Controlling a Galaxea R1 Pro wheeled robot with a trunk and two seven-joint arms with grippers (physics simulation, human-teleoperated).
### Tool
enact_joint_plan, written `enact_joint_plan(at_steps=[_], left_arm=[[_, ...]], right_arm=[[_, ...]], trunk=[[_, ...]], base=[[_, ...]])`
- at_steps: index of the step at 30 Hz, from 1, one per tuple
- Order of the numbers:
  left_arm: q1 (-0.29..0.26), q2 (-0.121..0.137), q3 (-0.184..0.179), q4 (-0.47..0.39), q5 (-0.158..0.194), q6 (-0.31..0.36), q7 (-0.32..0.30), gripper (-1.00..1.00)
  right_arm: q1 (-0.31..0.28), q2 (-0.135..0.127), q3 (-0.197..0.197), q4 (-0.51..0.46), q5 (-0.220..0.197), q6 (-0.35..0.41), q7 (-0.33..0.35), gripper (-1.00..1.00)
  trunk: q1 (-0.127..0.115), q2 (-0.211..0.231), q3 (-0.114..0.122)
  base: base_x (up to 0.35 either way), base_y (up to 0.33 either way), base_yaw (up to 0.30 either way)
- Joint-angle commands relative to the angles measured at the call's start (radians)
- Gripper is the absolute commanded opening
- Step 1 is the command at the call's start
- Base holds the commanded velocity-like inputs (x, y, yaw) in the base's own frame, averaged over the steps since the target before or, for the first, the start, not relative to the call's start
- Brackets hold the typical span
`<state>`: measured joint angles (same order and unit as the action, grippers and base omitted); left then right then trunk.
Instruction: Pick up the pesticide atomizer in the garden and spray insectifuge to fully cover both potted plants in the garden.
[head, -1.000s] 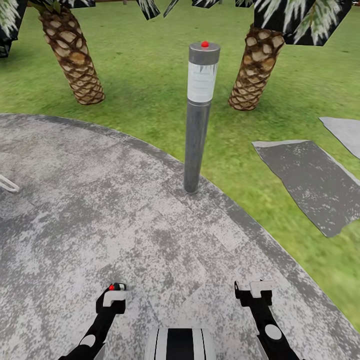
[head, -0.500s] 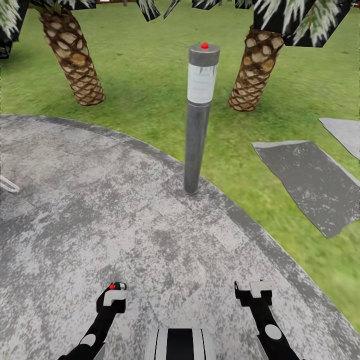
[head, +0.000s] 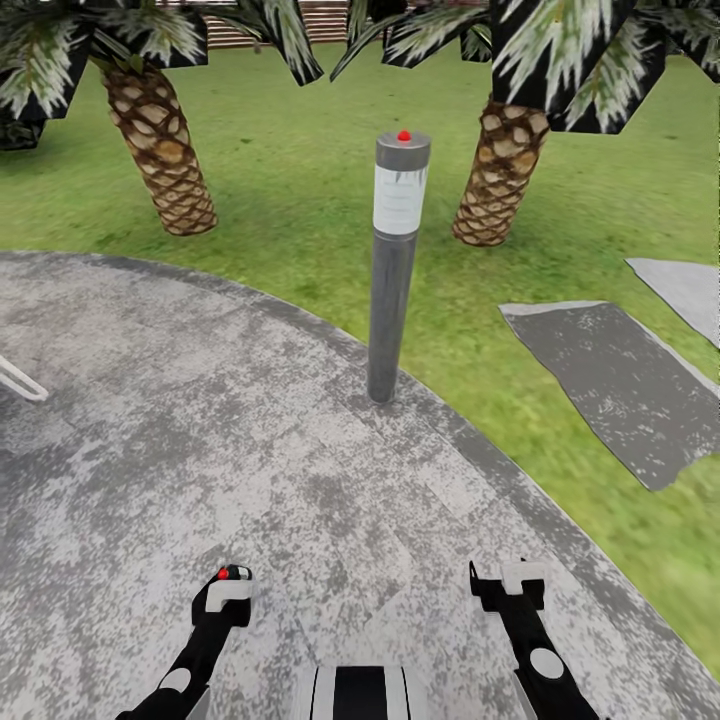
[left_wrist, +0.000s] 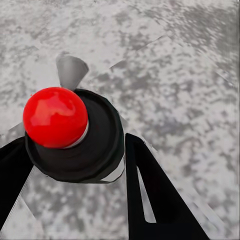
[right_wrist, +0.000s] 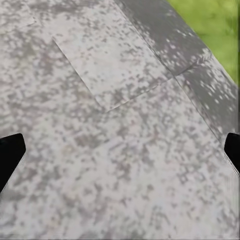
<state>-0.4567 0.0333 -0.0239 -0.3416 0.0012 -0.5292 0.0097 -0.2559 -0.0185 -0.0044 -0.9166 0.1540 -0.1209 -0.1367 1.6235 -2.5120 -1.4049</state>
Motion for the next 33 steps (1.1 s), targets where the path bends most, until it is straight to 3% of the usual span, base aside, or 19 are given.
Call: enact_joint_plan(at_steps=[1, 25, 33], left_arm=[[0.0, 0.0, -0.002, 0.001, 0.0, -0.003, 0.001, -1.0], [0.0, 0.0, 0.002, 0.005, 0.001, 0.001, 0.001, -1.0], [0.0, 0.0, 0.002, 0.007, 0.002, 0.002, 0.001, -1.0]], right_arm=[[0.0, 0.0, 0.0, 0.0, 0.01, -0.001, -0.004, 1.0], [0.0, 0.002, 0.001, 0.001, 0.01, -0.002, -0.004, 1.0], [0.0, 0.002, 0.001, 0.001, 0.01, -0.002, -0.004, 1.0]], trunk=[[-0.001, 0.0, 0.003], [-0.011, 0.006, 0.097], [-0.015, 0.008, 0.137]], base=[[0.0, 0.0, 0.0], [0.0, 0.0, 0.0], [0.0, 0.0, 0.0]])
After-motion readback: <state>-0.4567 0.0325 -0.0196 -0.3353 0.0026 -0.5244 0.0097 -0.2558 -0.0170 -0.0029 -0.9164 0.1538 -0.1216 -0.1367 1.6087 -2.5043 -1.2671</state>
